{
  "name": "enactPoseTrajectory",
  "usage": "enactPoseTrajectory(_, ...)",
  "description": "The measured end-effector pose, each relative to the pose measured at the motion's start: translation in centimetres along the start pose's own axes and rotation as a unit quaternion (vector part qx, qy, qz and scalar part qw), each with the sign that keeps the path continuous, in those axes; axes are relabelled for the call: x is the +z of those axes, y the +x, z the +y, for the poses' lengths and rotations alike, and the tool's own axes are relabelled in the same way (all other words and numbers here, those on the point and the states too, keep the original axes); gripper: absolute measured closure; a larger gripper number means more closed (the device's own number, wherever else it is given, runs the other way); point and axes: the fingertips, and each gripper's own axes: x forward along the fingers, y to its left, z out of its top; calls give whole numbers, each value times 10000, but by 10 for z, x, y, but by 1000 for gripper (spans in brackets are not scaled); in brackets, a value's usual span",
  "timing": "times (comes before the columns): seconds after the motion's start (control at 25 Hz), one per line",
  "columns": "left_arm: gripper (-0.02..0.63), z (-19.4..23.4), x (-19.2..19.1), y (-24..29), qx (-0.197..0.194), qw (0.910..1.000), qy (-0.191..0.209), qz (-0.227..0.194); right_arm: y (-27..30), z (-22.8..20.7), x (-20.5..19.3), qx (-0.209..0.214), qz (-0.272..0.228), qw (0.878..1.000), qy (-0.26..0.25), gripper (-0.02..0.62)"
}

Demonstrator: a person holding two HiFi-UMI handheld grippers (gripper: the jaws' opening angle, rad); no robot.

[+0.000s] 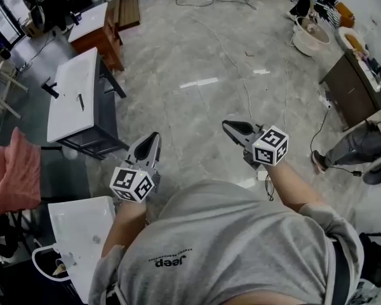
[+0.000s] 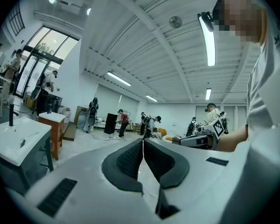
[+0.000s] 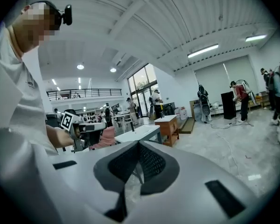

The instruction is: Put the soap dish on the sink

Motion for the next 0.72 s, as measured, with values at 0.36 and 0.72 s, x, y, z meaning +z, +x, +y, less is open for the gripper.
enactPoseTrajectory(0.36,586,13,1,-15,110,9999,-35,-90,18,9,7,121,15,9999,-34,538)
enactPoseTrajectory(0.72,586,11,2,-18,166,9998,4,-129,17,7,7,109,74,9998,-152,540)
